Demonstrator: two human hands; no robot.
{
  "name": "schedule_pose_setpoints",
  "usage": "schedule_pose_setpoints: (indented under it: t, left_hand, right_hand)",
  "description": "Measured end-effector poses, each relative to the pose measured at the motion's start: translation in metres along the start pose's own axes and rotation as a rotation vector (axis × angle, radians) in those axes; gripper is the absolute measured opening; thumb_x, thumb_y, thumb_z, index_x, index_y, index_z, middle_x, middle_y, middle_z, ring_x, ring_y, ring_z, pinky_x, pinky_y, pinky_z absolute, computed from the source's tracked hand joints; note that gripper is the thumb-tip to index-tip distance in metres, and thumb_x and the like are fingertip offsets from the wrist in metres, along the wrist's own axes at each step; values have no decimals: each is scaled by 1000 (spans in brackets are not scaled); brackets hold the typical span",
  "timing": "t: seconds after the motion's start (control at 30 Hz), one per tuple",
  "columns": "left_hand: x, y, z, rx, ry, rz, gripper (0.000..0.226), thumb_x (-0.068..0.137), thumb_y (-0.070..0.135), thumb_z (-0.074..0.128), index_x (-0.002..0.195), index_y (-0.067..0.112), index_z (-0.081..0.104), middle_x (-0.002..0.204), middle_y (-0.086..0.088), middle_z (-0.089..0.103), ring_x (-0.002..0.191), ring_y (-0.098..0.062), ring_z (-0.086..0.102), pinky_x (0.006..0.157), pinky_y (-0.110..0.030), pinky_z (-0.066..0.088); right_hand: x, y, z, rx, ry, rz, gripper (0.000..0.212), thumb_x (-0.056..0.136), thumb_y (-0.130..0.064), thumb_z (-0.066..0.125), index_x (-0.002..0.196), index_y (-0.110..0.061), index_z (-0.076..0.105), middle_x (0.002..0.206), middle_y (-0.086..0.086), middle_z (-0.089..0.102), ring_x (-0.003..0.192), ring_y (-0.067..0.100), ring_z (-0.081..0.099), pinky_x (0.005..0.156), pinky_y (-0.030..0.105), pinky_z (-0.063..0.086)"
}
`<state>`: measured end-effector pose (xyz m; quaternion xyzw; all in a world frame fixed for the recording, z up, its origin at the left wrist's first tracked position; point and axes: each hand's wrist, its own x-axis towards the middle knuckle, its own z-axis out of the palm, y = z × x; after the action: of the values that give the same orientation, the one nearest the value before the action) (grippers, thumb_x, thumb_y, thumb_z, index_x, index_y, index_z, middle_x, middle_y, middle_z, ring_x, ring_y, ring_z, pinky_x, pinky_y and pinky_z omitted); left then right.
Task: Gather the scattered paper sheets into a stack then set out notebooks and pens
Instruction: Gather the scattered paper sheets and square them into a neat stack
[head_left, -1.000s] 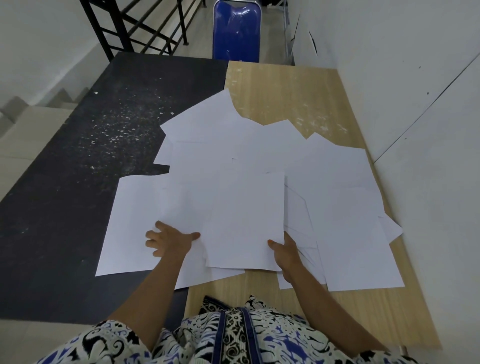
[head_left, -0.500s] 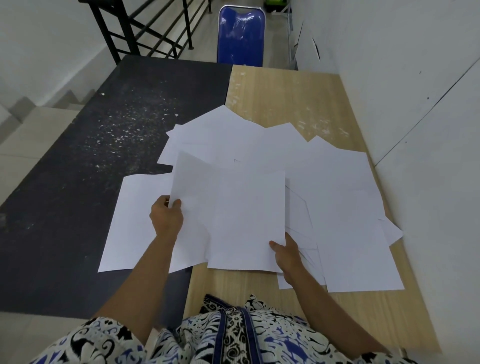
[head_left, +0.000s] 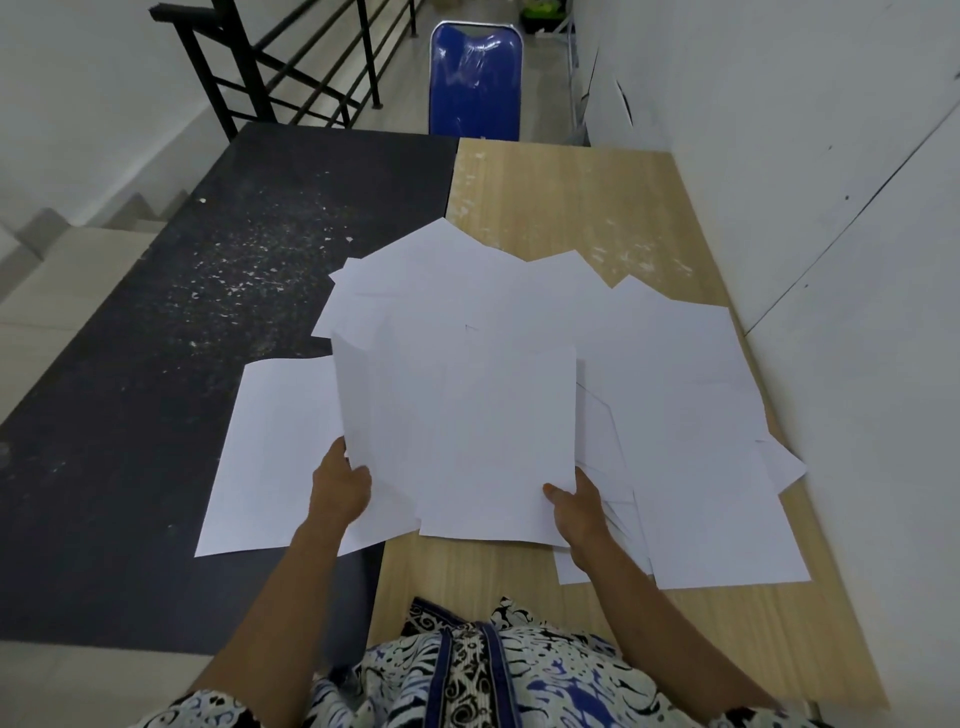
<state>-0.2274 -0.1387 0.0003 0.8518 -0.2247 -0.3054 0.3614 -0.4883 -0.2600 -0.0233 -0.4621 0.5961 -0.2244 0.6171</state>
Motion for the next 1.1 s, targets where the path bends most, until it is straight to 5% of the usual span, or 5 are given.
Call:
schedule_pose_setpoints:
  t: [0.3, 0.63, 1.0, 1.1]
  left_hand:
    - [18, 50, -25, -386, 383, 8, 32, 93, 3, 56, 124, 5, 58, 116, -11, 63, 103, -27, 59, 89, -33, 46]
    - [22, 70, -22, -566, 555, 53, 30, 91, 6, 56, 120, 9, 60, 112, -5, 64, 101, -21, 61, 90, -34, 51]
    - [24, 73, -22, -783, 488, -46, 28, 89, 2, 59, 114, 15, 61, 95, 9, 64, 90, -15, 61, 80, -25, 48]
    - [21, 71, -18, -773, 344, -50, 29, 89, -3, 58, 114, 13, 61, 101, 2, 66, 93, -21, 60, 78, -26, 47]
  right_hand:
    - [1, -1, 2, -9, -22, 13, 35, 95, -3, 52, 129, -13, 54, 107, 1, 62, 98, 18, 58, 86, 29, 46]
    - [1, -1, -1, -2, -21, 28, 34, 96, -3, 52, 128, -14, 53, 110, 3, 61, 100, 19, 57, 91, 32, 47]
    - [1, -1, 1, -8, -45, 37, 35, 95, -2, 52, 129, -12, 52, 112, 4, 61, 99, 19, 57, 90, 32, 47]
    - [2, -1, 0, -18, -44, 47, 35, 96, -3, 53, 130, -12, 52, 114, 5, 61, 99, 20, 57, 90, 33, 47]
